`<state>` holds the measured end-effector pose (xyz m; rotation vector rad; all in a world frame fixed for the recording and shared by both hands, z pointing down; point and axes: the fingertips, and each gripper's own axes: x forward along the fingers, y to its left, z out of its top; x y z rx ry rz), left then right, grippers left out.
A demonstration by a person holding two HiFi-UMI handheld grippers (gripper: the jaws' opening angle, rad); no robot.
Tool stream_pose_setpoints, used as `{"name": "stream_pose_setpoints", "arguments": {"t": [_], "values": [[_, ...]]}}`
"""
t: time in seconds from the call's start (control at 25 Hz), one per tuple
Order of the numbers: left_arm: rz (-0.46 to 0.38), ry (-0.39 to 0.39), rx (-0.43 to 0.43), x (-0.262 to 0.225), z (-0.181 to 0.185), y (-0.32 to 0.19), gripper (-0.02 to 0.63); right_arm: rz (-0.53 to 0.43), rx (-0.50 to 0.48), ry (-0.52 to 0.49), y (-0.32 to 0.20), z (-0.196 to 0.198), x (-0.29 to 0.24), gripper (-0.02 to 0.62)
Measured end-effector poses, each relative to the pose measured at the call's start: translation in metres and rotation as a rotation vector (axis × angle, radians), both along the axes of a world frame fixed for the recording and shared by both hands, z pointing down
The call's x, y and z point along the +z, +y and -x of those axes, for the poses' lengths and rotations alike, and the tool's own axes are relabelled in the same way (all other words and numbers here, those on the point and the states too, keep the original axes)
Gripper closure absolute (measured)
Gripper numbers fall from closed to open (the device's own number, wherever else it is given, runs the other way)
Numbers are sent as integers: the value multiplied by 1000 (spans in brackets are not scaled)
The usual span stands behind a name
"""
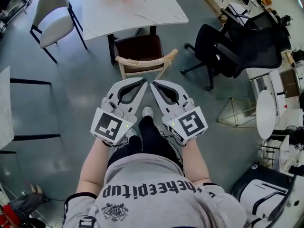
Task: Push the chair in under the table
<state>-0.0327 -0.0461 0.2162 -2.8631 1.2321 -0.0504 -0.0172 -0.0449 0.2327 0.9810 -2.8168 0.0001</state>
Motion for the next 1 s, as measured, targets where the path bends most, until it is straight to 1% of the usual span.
{"name": "stream_pose_setpoints", "arguments": {"t": [0.24, 0.52, 0.72, 1.0], "values": [[-12, 21, 2, -10, 4, 15, 591, -10, 12, -46, 11, 0, -12, 586], [-38, 45, 7, -20, 7, 23, 591, -26, 16, -61, 20, 4, -19, 584], [-48, 40, 6, -23, 12, 25, 591, -40, 19, -68, 24, 9, -27, 584], [-57, 54, 4, -28, 21, 21, 591, -54, 22, -72, 21, 15, -36, 586]]}}
